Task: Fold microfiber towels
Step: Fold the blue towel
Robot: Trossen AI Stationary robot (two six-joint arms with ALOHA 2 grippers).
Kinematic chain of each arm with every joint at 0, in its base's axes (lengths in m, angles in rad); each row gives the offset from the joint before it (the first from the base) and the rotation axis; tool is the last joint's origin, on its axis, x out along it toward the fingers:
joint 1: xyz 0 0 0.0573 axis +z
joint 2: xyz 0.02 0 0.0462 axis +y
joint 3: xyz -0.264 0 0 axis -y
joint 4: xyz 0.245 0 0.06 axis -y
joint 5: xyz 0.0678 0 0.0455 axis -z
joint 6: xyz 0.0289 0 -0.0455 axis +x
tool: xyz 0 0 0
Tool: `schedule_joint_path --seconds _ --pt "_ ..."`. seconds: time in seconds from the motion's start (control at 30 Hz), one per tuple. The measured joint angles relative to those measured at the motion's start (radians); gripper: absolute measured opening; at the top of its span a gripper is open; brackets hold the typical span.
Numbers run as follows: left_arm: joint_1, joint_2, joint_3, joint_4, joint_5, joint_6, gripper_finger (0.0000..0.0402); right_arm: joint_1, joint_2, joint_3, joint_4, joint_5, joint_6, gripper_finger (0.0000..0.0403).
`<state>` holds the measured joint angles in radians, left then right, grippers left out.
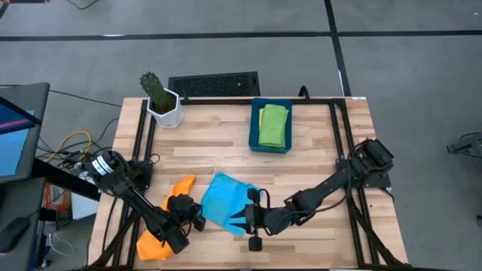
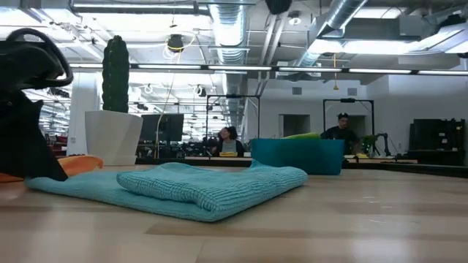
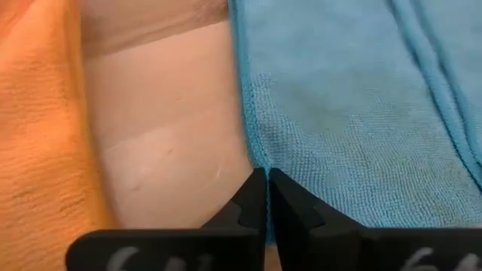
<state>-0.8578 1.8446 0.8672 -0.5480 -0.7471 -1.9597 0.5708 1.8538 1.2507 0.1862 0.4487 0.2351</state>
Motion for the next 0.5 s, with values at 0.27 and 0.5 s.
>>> schedule_joint_path --seconds 0.27,0.5 --pt "0.044 -0.081 0.047 -0.061 0.044 0.126 0.0000 0.035 0.050 -0.127 0.163 0.069 0.080 0.0116" --pt "0.076 -0.083 0.115 -0.052 0.077 0.296 0.0000 0.029 0.217 -0.155 0.269 0.099 0.214 0.0116"
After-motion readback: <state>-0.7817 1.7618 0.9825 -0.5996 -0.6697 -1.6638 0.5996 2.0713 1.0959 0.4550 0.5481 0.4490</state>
